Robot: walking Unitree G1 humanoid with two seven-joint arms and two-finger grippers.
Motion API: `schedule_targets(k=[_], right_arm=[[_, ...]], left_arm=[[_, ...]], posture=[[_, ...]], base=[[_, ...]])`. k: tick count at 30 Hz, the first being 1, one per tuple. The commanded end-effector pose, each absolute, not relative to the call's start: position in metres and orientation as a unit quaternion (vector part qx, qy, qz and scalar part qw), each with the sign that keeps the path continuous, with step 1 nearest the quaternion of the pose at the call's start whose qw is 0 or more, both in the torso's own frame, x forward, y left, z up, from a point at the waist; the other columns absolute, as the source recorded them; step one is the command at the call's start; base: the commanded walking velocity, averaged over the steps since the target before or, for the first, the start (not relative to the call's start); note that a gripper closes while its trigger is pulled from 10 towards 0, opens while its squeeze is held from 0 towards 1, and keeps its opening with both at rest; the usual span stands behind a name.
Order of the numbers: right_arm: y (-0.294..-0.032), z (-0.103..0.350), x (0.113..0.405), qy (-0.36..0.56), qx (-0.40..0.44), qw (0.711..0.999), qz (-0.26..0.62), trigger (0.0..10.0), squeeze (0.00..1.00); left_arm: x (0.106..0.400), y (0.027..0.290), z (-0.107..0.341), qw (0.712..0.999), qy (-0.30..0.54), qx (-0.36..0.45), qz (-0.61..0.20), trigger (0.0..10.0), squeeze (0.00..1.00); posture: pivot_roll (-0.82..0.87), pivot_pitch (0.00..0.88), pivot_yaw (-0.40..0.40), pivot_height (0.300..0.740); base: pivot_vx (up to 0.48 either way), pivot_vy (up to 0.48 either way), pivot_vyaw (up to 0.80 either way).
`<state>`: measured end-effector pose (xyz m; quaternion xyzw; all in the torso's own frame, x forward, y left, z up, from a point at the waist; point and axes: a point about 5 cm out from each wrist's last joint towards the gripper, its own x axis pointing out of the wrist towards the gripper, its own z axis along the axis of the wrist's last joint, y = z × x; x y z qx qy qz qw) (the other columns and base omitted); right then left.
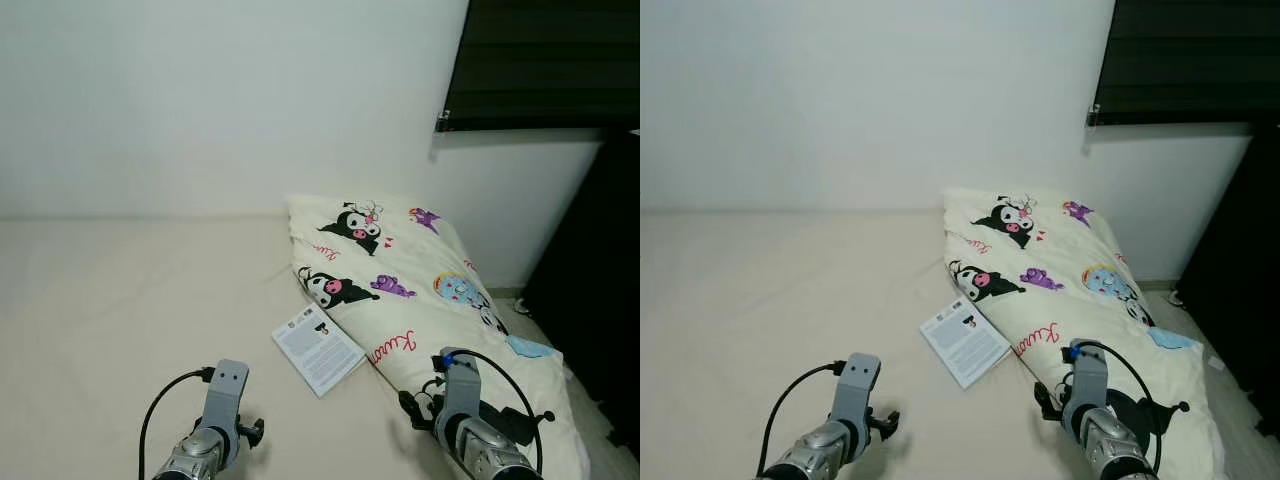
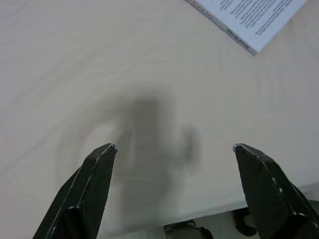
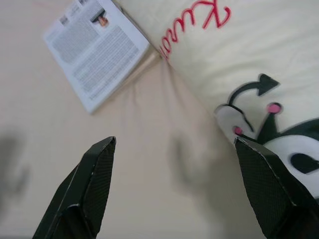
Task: Clean up the room
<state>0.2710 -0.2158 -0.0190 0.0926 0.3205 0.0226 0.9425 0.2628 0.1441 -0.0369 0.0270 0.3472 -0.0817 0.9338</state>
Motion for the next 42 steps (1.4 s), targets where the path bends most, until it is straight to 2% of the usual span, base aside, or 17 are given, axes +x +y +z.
schedule_targets(k=[1, 8, 25, 35, 42], right_arm=[[-0.216, -0.013, 0.278, 0.306, 0.101, 0.946, 0.024, 10.0, 0.0], [-0.214, -0.005, 0.285, 0.284, 0.116, 0.951, 0.035, 10.0, 0.0], [-0.22, 0.019, 0.307, 0.215, 0.212, 0.953, 0.006, 10.0, 0.0], [-0.208, 0.025, 0.316, 0.203, 0.264, 0.943, 0.012, 10.0, 0.0], [-0.204, 0.035, 0.325, 0.186, 0.304, 0.934, 0.015, 10.0, 0.0]], left_arm=[[0.265, 0.142, -0.035, 0.936, 0.341, 0.022, -0.084, 10.0, 0.0], [0.269, 0.139, -0.032, 0.938, 0.334, 0.02, -0.089, 10.0, 0.0], [0.263, 0.144, -0.036, 0.937, 0.337, 0.016, -0.09, 10.0, 0.0], [0.259, 0.149, -0.038, 0.937, 0.334, 0.024, -0.102, 10.0, 0.0], [0.256, 0.155, -0.038, 0.94, 0.322, 0.025, -0.108, 10.0, 0.0]], posture=[[0.08, 0.0, 0.001, 0.661], [0.08, 0.0, 0.005, 0.626], [0.1, 0.0, 0.015, 0.626], [0.13, 0.0, 0.047, 0.626], [0.17, 0.0, 0.073, 0.596]], base=[[0.0, 0.0, 0.0], [0.0, 0.0, 0.0], [0.0, 0.0, 0.0], [0.0, 0.0, 0.0], [0.0, 0.0, 0.0]])
